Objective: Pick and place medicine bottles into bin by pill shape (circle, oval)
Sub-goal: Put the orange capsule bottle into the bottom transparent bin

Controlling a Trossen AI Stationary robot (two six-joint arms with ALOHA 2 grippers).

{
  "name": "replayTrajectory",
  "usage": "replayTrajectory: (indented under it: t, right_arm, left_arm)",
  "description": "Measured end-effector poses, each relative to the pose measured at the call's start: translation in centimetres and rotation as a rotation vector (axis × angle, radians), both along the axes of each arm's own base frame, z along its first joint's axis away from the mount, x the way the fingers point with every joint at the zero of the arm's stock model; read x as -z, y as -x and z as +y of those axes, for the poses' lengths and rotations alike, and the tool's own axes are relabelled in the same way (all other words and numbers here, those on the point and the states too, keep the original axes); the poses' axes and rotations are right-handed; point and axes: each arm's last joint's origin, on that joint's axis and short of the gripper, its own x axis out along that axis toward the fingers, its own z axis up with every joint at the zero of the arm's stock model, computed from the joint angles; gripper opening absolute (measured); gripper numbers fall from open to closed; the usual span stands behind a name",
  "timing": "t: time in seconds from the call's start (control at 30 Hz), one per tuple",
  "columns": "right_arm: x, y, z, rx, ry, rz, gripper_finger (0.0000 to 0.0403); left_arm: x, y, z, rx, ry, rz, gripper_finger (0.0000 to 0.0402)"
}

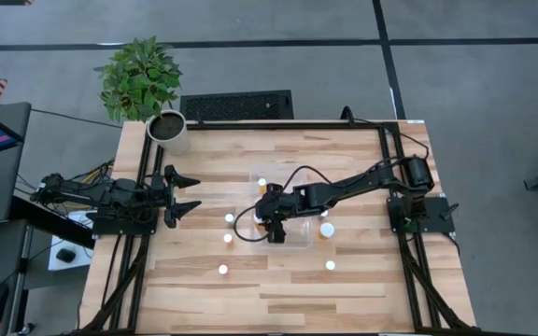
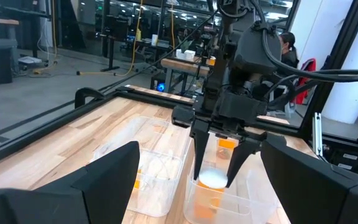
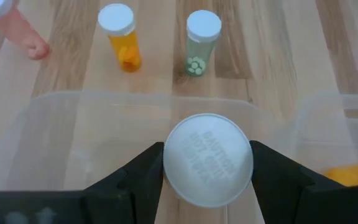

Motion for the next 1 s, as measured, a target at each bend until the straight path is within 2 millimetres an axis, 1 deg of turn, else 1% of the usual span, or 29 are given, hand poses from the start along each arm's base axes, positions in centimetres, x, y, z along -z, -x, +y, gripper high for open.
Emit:
replayTrajectory:
  t: [0.1, 0.2, 0.73, 1.0]
  right_arm:
    - [0.5, 0.1, 0.0, 0.000, 0.001, 0.020, 0.0224]
    - [1.3, -0.4, 0.0, -0.001, 0.004, 0.018, 0.0224]
    - [1.1, -0.2, 0.0, 0.001, 0.002, 0.024, 0.0225]
    - [1.3, -0.1, 0.0, 0.000, 0.004, 0.042, 0.0248]
  left_arm:
    - [0.0, 0.0, 0.0, 0.000, 0.000, 0.000, 0.0330]
    - [0.0, 0.0, 0.0, 0.000, 0.000, 0.000, 0.0330]
    - [0.0, 0.0, 0.0, 0.000, 0.002, -0.001, 0.0330]
    - [0.0, 0.0, 0.0, 0.000, 0.009, -0.003, 0.0330]
